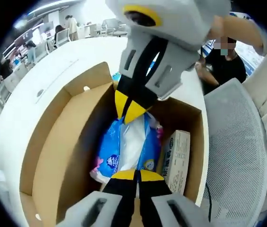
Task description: Operate the shoe box by opening the lid, removing the specified soft item, and placing it in the target area until the item is outside and the box remains undamaged.
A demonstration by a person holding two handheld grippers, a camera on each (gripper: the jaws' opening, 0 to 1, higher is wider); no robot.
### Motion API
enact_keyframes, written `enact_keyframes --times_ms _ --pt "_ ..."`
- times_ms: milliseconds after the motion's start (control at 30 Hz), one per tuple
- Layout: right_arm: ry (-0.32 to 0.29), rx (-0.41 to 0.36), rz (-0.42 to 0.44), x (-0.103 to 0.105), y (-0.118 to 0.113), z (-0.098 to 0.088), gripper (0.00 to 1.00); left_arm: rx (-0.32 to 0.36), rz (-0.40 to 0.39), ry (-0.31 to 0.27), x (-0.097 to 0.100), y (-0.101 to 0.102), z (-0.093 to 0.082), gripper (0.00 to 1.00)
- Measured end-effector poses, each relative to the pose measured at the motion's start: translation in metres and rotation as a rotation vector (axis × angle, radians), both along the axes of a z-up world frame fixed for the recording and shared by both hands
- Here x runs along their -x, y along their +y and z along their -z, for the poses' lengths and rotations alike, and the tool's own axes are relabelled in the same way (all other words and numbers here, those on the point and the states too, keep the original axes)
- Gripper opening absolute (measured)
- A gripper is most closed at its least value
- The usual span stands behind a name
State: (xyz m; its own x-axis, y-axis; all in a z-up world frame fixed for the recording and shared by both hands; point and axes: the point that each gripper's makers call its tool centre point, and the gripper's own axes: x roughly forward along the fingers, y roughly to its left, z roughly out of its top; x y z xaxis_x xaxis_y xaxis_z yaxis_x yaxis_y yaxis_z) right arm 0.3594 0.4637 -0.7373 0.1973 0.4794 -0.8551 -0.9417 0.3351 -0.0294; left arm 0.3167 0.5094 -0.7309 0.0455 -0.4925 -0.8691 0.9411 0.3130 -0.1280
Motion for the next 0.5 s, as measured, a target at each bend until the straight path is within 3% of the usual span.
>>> enact_keyframes --times_ms 500 --pt "-0.029 -0.079 -0.005 0.007 0.007 -0.036 0.0 0.025 -0.075 -0.05 0.001 0.011 -0.029 0.0"
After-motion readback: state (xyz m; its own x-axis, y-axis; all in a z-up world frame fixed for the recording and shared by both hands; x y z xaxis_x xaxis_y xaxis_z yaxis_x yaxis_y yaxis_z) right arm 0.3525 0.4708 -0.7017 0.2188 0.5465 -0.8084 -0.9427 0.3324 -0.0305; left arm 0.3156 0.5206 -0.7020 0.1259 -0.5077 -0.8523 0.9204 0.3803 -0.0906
